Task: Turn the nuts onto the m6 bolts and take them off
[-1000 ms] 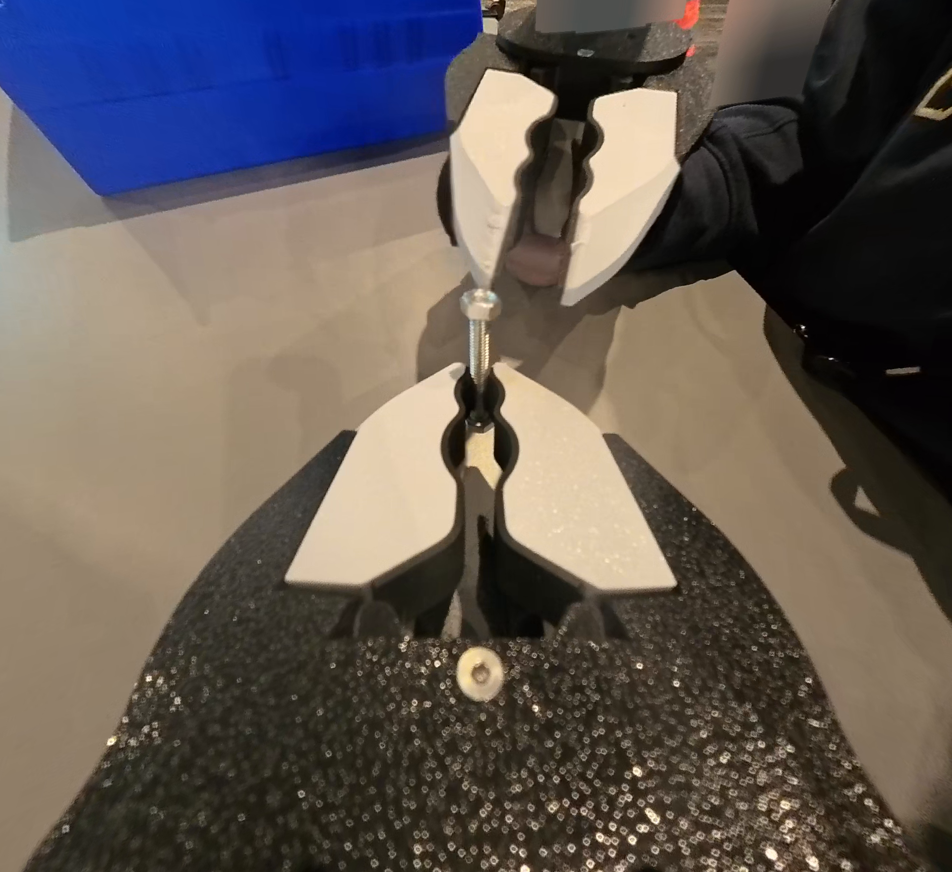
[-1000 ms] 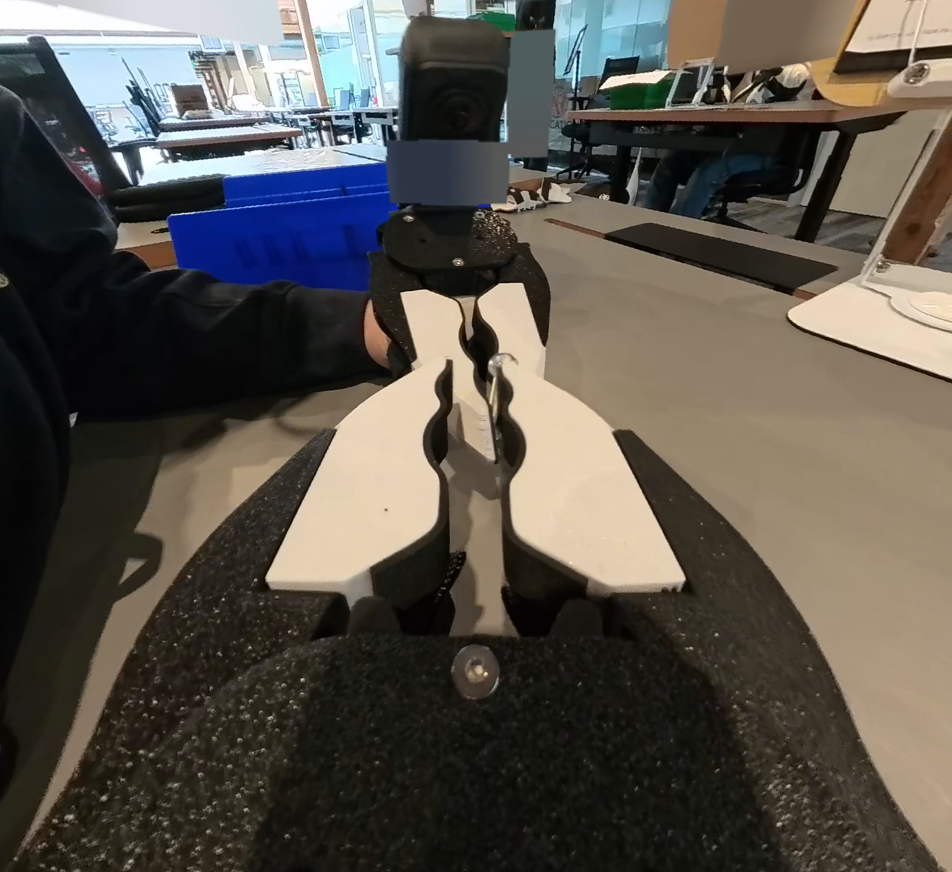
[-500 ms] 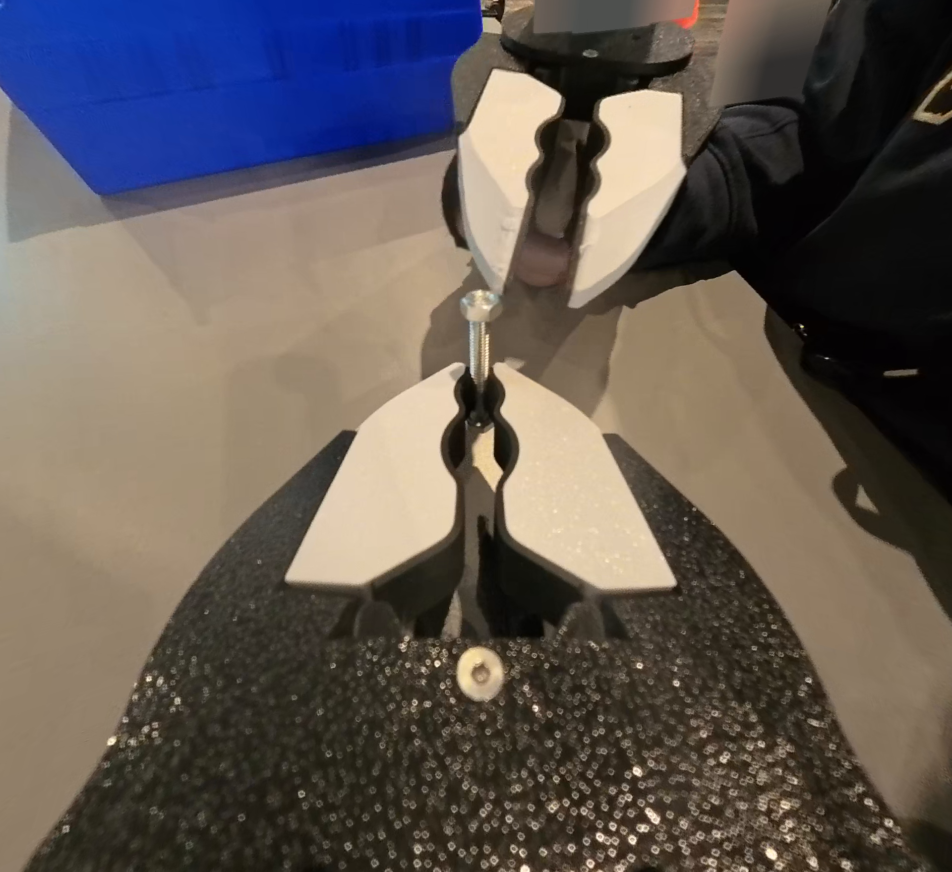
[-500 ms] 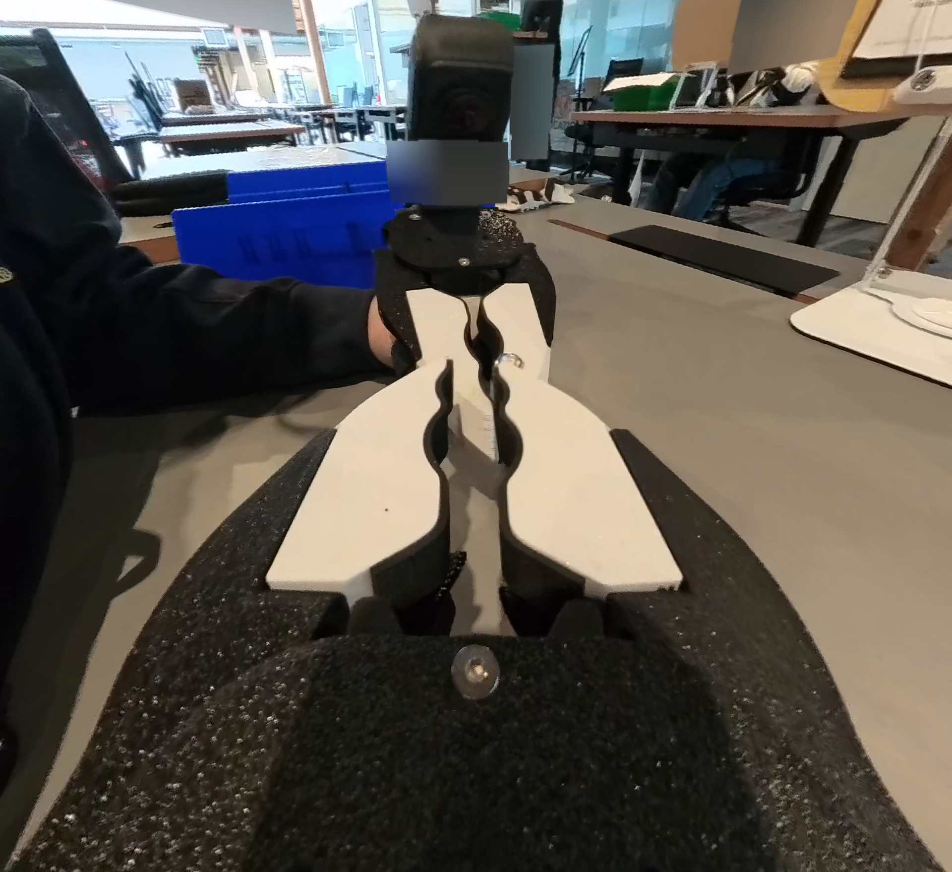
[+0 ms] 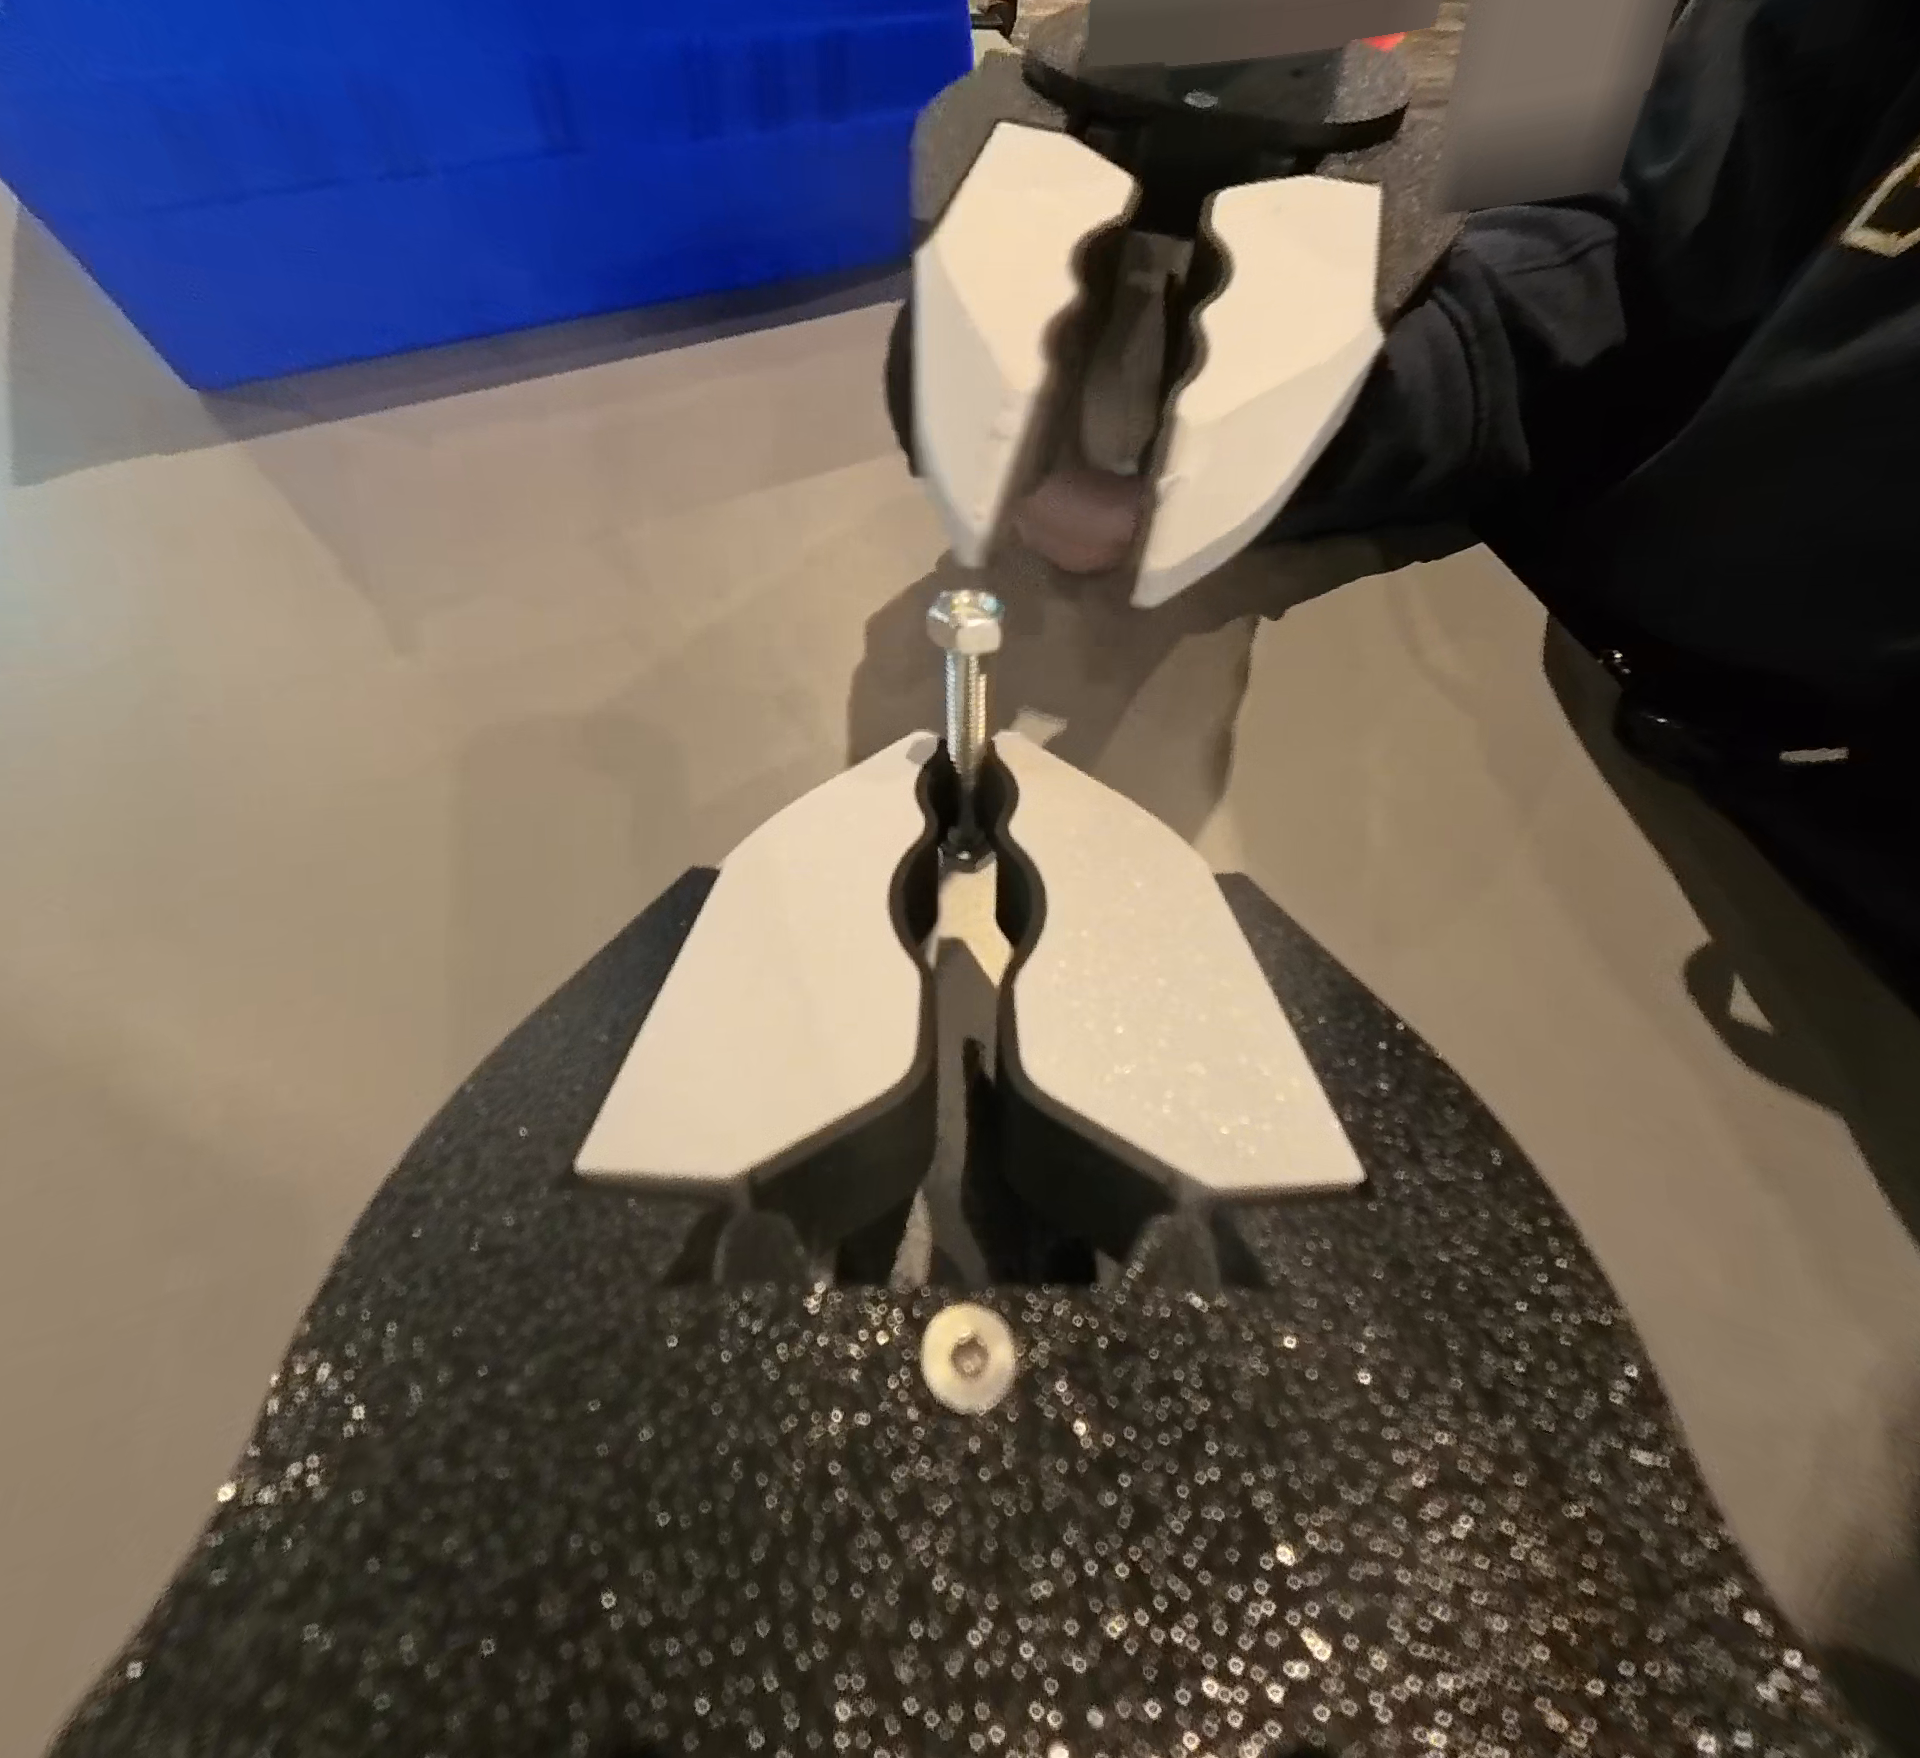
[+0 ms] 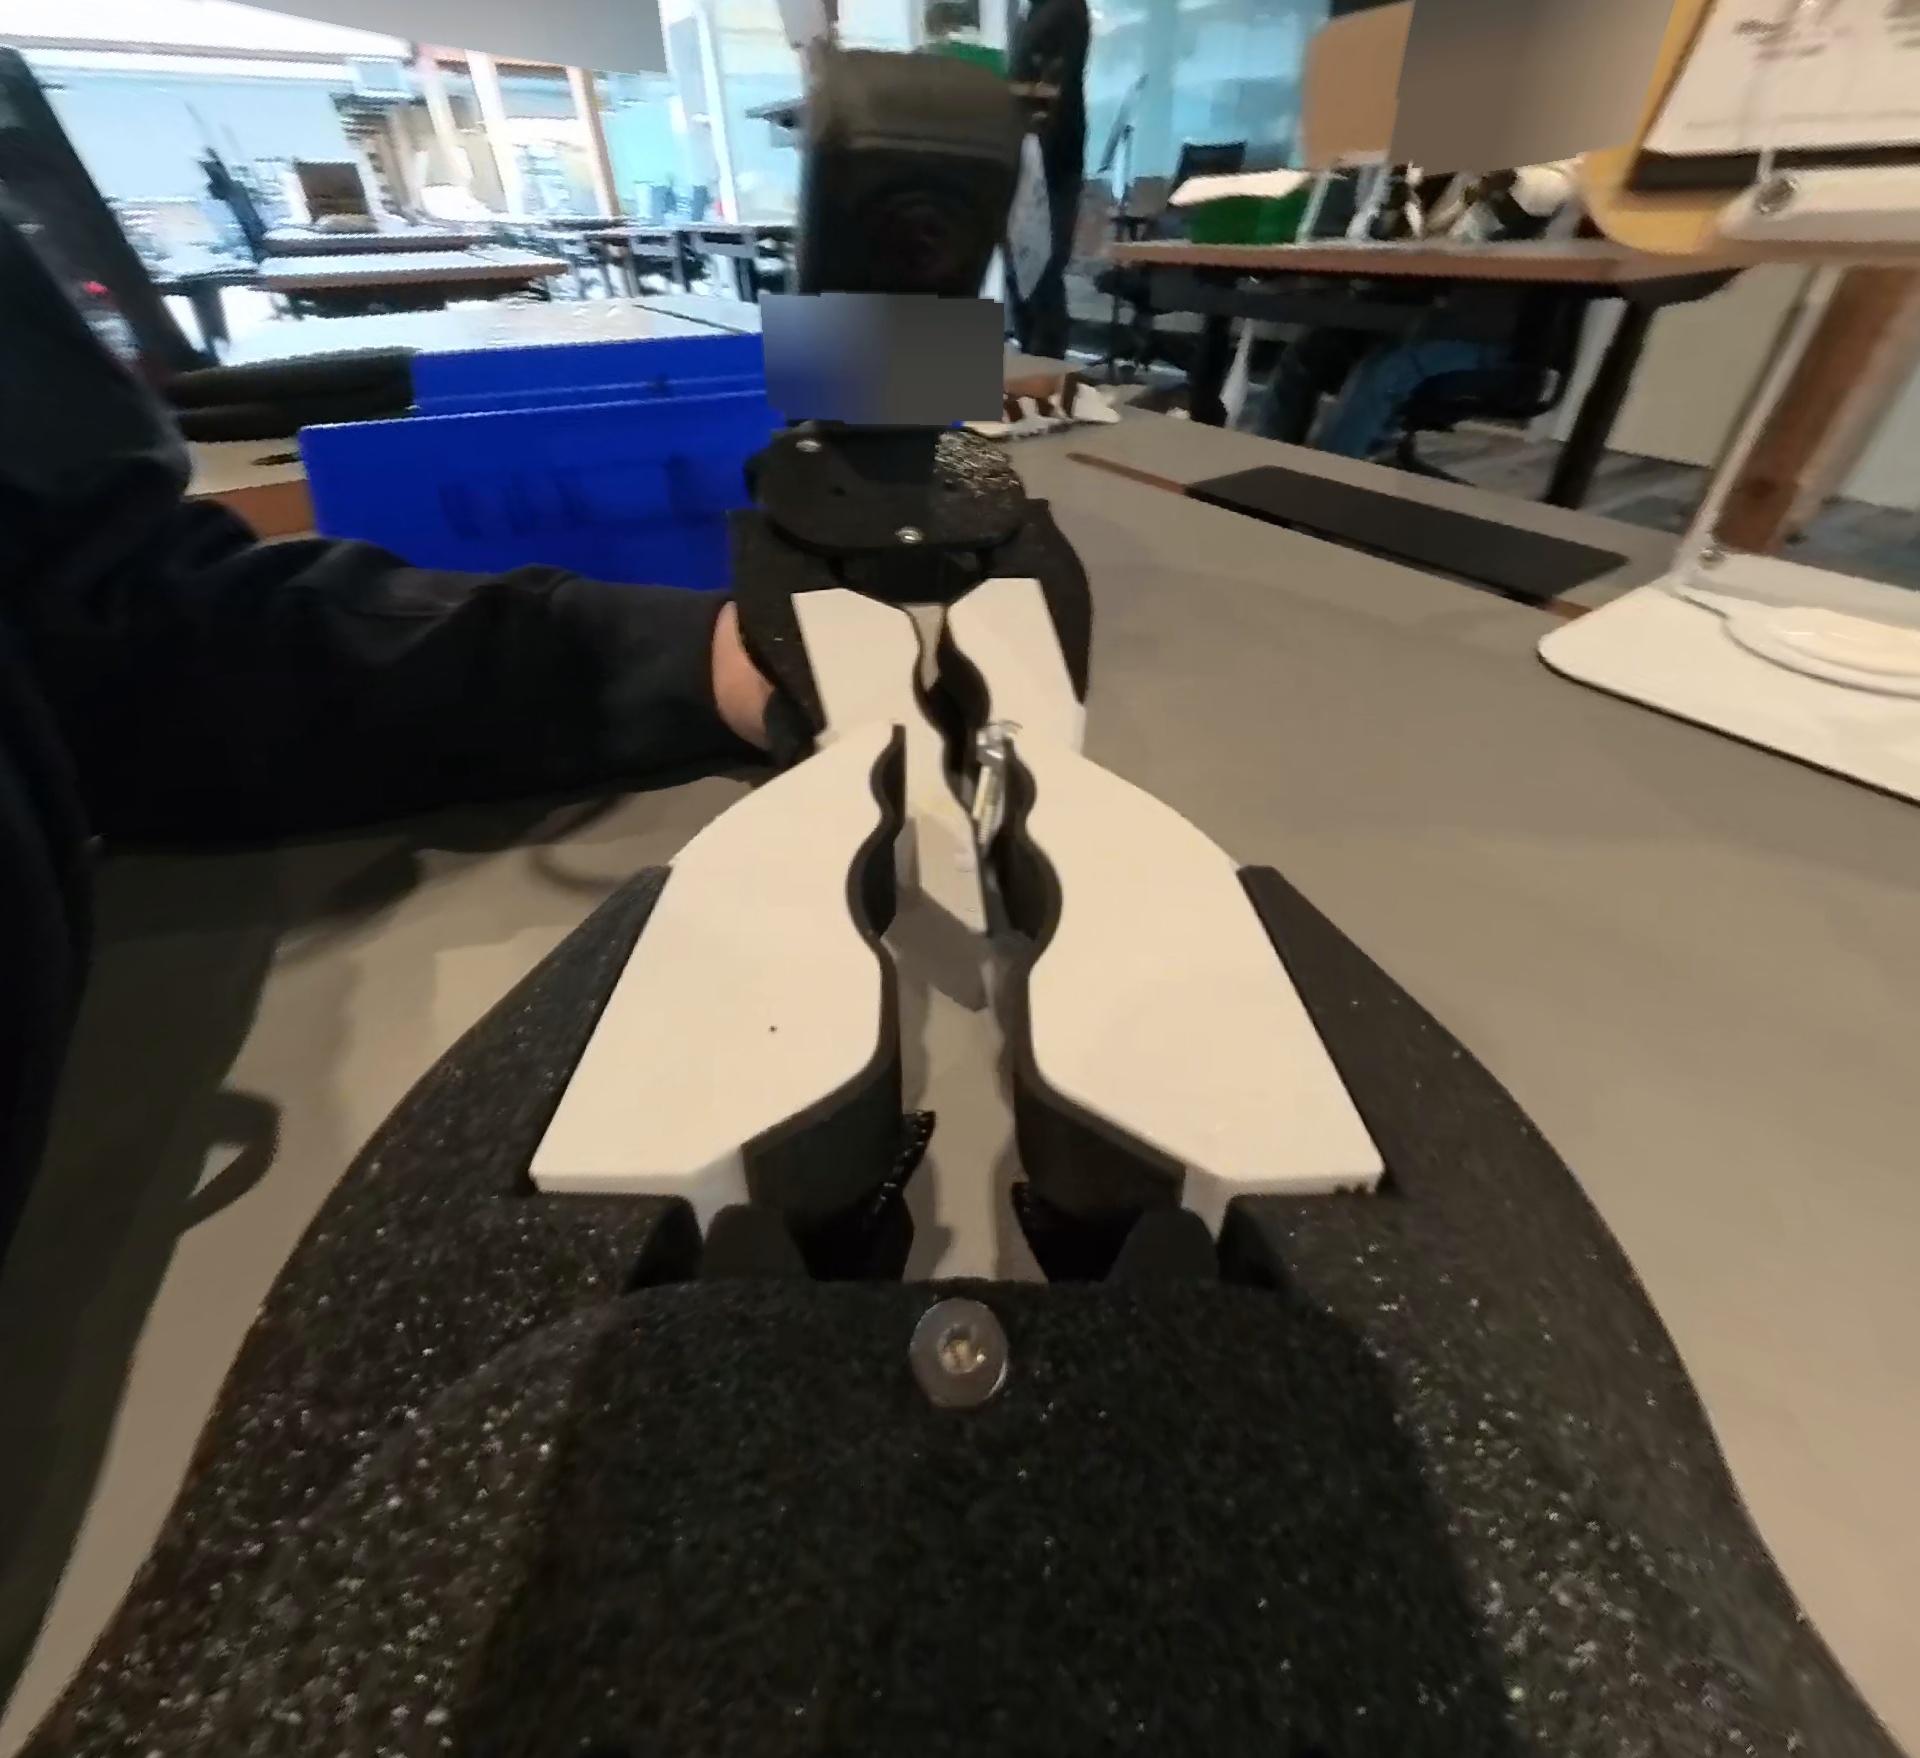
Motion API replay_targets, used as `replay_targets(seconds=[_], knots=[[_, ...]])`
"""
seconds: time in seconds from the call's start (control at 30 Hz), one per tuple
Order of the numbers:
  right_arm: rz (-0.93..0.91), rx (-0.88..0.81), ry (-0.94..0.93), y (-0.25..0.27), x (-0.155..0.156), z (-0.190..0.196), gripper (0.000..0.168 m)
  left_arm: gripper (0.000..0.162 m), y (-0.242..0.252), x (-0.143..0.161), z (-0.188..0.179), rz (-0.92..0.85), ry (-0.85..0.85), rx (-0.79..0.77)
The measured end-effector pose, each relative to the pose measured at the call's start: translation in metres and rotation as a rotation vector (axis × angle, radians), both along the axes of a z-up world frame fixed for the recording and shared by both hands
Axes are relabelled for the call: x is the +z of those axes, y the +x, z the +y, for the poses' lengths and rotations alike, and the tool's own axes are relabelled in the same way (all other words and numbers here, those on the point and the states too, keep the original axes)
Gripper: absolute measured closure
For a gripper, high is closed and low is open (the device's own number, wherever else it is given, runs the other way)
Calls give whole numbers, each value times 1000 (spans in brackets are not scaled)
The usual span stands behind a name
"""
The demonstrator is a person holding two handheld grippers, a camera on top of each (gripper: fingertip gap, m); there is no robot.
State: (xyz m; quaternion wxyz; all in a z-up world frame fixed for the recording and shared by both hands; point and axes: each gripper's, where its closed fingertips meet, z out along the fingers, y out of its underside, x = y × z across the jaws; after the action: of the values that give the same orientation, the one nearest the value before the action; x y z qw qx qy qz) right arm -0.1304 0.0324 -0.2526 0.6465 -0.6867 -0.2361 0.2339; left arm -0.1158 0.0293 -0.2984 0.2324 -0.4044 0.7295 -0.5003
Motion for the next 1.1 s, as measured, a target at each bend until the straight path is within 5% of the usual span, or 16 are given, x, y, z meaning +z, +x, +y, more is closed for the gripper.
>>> replay_targets(seconds=[0.17, 0.23, 0.43, 0.63, 0.87, 1.0, 1.1], knots=[[-9, -7, -30, 0, -4, 5, 149, 157, 0, 0, 0, -2, 0, 0], [-6, 44, 1, -5, 0, -3, 161, 157, 0, 1, 0, -4, -2, 1], [17, -37, -15, 6, 0, 6, 144, 157, 0, 0, 0, 2, 0, -1], [2, 52, 8, -5, 1, -5, 157, 157, 0, 1, 0, -1, -2, -1], [-3, -27, -46, 3, -4, 8, 144, 157, 0, 1, 0, 1, -1, -1], [3, 50, -4, -4, 0, -4, 161, 157, 0, 1, 0, -3, -4, -1], [15, 6, -2, 1, 1, -1, 154, 157, 0, 1, 0, 3, -1, -2]])
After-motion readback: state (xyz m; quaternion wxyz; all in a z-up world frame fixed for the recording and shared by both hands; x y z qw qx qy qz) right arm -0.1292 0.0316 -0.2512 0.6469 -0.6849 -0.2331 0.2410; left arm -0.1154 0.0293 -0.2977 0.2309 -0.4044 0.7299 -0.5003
